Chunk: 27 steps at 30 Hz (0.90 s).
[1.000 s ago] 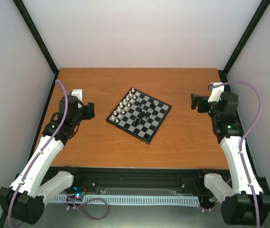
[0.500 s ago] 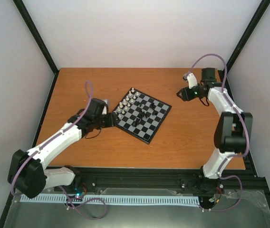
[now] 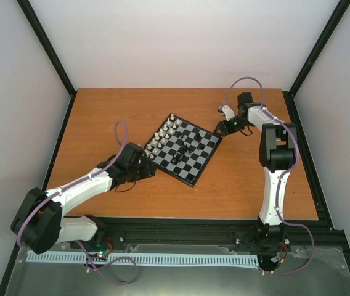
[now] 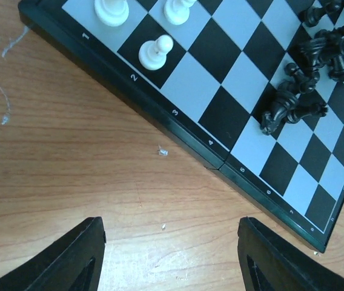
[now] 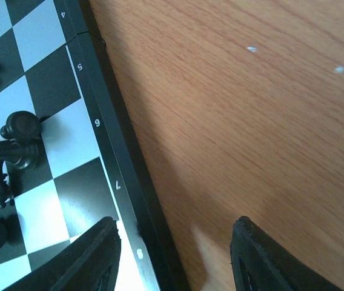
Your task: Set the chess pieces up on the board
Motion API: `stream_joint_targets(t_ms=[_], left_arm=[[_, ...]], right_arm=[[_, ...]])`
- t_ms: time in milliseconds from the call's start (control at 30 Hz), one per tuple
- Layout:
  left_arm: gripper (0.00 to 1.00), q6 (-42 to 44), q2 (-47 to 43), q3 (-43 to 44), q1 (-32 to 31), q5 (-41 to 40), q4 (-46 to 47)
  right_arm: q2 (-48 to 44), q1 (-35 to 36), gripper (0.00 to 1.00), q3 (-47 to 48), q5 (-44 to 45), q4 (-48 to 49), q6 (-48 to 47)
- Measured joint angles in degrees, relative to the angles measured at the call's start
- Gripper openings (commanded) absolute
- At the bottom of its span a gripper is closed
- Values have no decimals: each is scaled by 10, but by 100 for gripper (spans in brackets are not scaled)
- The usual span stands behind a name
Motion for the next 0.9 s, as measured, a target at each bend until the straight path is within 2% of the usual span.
stream_joint_targets(t_ms=[267, 367, 700, 900], left_arm=[[62, -31, 25, -29, 0, -3, 53], [58, -38, 33, -29, 0, -10, 66], [48, -52, 45, -33, 0, -43, 85], [55, -69, 42, -53, 0, -73, 92]], right_arm=[[27, 11, 34, 28, -5, -27, -16], [26, 11, 32, 22, -16, -33, -32], [-84, 11, 28, -162, -30, -8, -85], [-153, 18, 27, -266, -35, -9, -115]])
